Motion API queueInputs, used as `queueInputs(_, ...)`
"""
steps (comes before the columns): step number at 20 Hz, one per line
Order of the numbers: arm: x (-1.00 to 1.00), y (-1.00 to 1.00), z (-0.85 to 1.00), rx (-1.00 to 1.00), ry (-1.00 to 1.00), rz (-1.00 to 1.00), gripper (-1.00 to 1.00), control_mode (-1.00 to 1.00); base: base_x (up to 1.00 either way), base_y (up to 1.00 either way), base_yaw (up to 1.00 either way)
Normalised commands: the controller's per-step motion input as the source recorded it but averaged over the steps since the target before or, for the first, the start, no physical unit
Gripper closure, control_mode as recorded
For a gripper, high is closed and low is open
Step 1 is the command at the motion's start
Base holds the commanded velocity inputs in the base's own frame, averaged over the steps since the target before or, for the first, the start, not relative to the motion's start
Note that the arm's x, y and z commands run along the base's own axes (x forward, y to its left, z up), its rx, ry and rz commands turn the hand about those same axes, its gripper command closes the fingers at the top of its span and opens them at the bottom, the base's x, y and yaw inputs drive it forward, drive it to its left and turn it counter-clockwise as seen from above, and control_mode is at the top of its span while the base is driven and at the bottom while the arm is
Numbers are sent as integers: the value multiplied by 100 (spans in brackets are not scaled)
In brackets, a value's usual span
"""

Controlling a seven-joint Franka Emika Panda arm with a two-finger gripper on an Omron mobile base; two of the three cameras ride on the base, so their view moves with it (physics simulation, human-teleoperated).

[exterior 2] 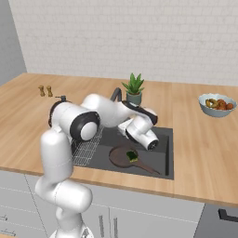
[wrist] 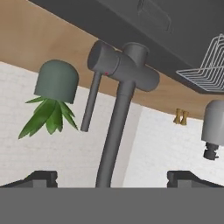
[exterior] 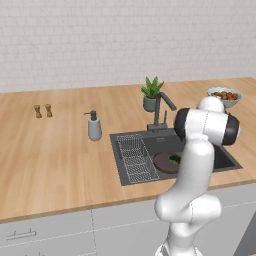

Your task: Pick the pan and sponge and place them into the sink. Then turn on the water.

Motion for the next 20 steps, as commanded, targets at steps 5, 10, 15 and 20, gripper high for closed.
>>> queueInputs(5,59,18,0,0,0,3,-100,-100,0,0,0)
queueInputs(10,57,7,0,0,0,2,-100,-100,0,0,0)
queueInputs(15,54,0,-20,0,0,0,-100,-100,0,0,0)
queueInputs(20,52,0,-44,0,2,0,-100,-100,0,0,0)
